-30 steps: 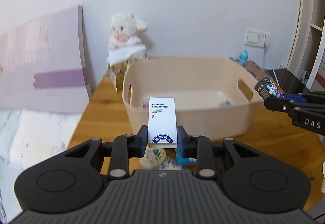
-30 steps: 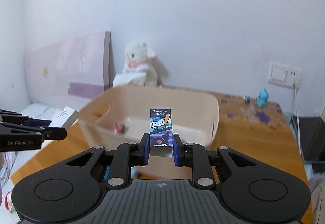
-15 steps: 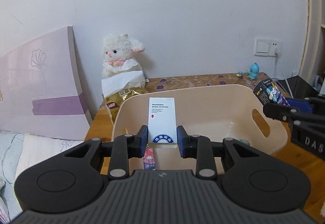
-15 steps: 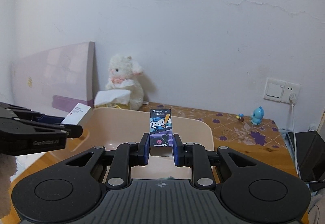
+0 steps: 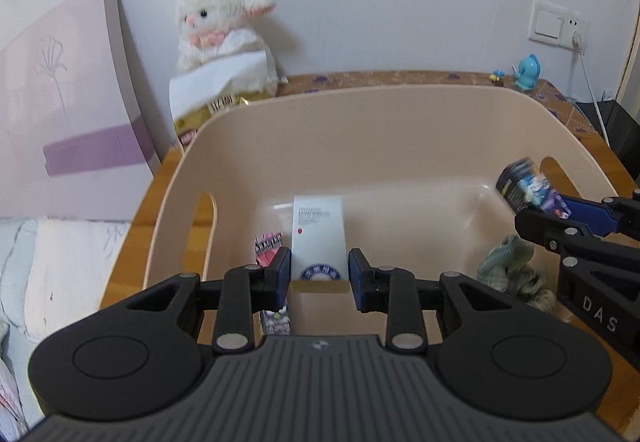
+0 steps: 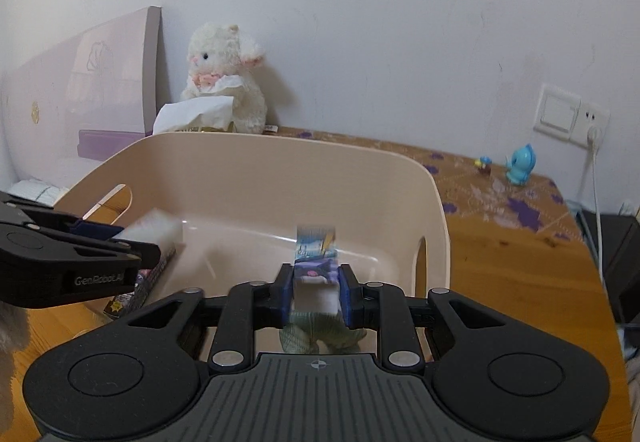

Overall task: Organize objects
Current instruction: 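Lift both boxes and release them into the basket with both tools, then grasp the blue-and-white tissue pack with the left tool while the right tool grasps the black box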

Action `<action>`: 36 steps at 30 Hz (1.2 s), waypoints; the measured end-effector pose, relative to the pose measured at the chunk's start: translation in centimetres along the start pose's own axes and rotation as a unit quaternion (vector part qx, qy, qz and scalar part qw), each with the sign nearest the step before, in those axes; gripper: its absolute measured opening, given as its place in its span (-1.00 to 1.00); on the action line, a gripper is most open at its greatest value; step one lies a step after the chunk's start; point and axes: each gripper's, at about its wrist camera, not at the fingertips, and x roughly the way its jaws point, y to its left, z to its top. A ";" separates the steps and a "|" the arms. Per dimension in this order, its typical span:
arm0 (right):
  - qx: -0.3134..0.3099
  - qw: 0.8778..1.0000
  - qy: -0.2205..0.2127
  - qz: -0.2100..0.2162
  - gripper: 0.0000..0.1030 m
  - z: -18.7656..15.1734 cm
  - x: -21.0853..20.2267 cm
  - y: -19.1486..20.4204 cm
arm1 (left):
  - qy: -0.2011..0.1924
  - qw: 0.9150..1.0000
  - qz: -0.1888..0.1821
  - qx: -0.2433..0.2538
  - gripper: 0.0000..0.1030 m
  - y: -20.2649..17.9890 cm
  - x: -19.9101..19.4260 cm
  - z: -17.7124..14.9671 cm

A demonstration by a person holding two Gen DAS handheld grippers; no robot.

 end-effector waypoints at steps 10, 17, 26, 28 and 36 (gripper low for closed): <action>0.005 0.999 -0.032 0.002 0.70 0.5 -5.2 0.1 | -0.031 0.999 -0.001 -0.008 0.63 0.8 -5.0 0.2; 0.017 0.999 -0.042 0.020 1.00 -0.7 -9.1 0.5 | -0.047 0.999 0.004 -0.007 0.75 1.1 -8.7 -1.4; -0.006 0.999 -0.012 0.030 1.00 -4.0 -10.2 1.4 | -0.032 0.999 0.008 -0.011 0.75 2.3 -10.9 -5.6; -0.008 0.999 -0.001 0.034 1.00 -4.8 -9.9 1.6 | -0.024 1.000 0.007 -0.012 0.75 2.5 -10.8 -6.6; -0.008 0.997 0.050 0.053 1.00 -8.1 -7.3 2.0 | 0.025 1.000 -0.004 -0.014 0.75 3.0 -9.0 -10.4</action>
